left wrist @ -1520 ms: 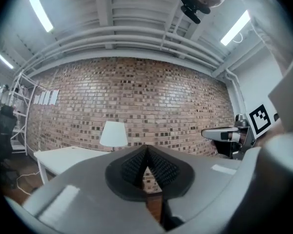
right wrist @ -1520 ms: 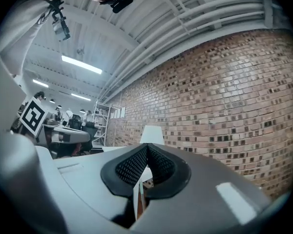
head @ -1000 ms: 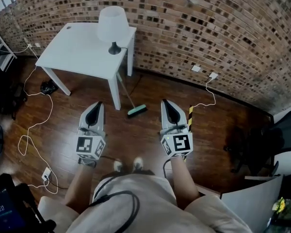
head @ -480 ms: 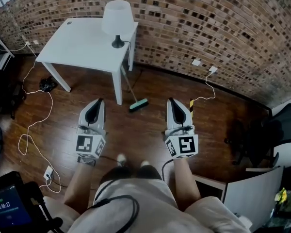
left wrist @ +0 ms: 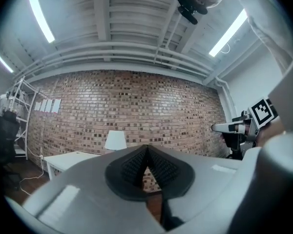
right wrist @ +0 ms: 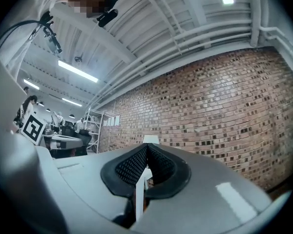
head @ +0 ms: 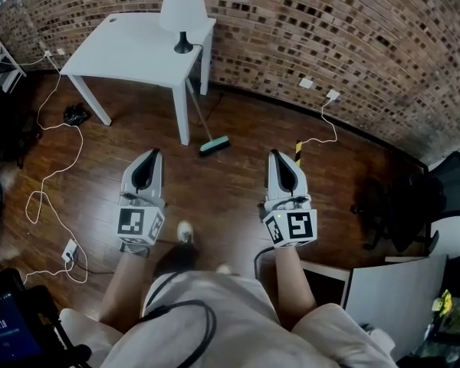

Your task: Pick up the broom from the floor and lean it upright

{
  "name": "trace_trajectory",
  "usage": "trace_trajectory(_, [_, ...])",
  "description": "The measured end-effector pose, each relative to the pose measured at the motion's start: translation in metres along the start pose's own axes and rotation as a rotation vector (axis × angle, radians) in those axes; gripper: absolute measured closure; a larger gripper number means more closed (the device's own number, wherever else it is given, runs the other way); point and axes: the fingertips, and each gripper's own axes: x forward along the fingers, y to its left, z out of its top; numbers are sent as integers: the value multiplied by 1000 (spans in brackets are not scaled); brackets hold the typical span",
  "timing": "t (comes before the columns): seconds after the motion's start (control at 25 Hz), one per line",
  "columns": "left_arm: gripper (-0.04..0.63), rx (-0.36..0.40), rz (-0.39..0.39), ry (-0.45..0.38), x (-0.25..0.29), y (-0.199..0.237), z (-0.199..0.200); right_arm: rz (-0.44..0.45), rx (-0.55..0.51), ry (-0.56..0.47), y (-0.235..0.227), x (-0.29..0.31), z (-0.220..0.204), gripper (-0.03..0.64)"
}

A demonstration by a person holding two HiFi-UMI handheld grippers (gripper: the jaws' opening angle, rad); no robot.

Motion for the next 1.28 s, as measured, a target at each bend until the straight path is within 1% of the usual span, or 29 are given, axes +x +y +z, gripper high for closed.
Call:
trace_trajectory(0.12, [594,0,41,5,-34,-26,0,17,-4,8,-4,-38,4,604])
trace_trajectory(0.28, [594,10,58,13,-74,-59,-1,43,-19,14,1,-80,10,604])
trace_trajectory(0.48, [594,20,77,12,-105,-90,3,64,36,23,2,-122,10,604])
trace_trajectory(0.68, [594,33,83,7,-117,-110,17,97,37,30,8,-146,16,604])
trace_trajectory(0.84, [594,46,66,2,-118,-119,25,98,11,33,7,-155,19,604])
trace_trajectory(0.96, [594,44,68,0,-118,-117,27,100,-11,38,9,-157,21,604])
trace_trajectory(1.16, [594,36,70,8,-109,-111,26,104,-2,47,6,-151,20,604])
trace_trajectory(1.28, [594,28,54,20,-109,-112,21,105,0,54,10,-147,16,604])
